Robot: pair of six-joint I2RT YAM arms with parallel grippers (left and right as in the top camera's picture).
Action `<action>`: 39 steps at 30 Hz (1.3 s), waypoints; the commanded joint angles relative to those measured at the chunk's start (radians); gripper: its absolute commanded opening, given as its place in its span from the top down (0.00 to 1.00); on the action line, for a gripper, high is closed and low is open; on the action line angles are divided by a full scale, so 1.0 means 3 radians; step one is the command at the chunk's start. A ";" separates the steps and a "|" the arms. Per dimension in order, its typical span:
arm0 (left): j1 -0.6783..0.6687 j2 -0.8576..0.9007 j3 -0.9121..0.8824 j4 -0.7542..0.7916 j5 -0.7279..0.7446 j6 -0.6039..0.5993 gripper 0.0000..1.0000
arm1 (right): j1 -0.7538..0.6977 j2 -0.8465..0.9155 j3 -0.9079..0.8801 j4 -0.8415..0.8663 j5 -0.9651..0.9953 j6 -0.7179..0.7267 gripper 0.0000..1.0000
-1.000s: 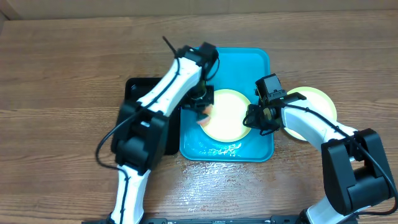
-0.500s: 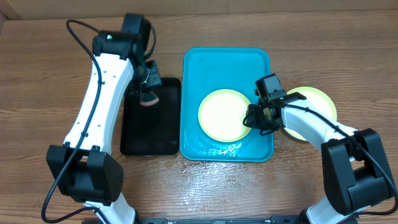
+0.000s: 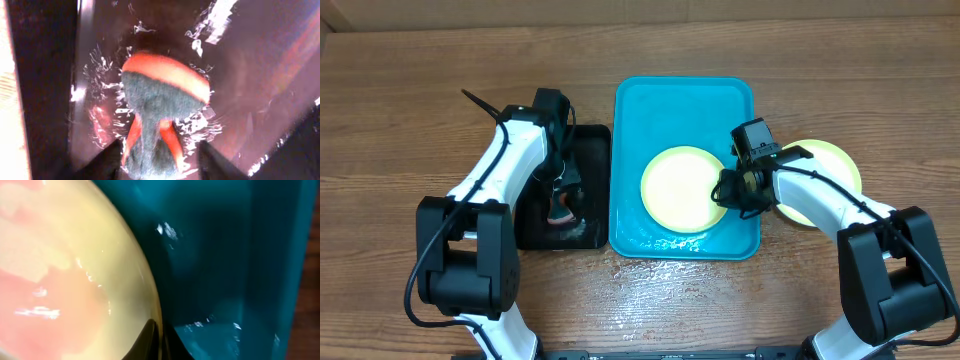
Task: Clean dirty plates on tray and stack at the side
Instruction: 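Lift the cleaned plate with the right gripper and tilt it over the black tray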
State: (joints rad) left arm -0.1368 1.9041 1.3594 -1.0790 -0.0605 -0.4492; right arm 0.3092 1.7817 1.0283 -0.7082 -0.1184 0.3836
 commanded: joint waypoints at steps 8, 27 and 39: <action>0.0116 -0.0053 0.1423 -0.0860 0.0075 0.0079 0.25 | 0.0095 -0.0120 0.0912 -0.0846 0.0270 -0.0580 0.96; 0.0805 -0.0066 0.3732 -0.2035 0.0538 0.0417 0.00 | 0.1530 0.0069 0.1962 -0.0464 0.1373 -0.0931 0.96; 0.0804 -0.0071 0.3724 -0.2035 0.0523 0.0454 0.00 | 0.1815 0.0299 0.1998 -0.0266 0.2117 -0.0921 0.96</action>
State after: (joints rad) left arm 0.1005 1.8965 2.4615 -1.6867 0.0830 -0.3359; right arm 0.8192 1.9030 1.5986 -0.7979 0.3695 0.1043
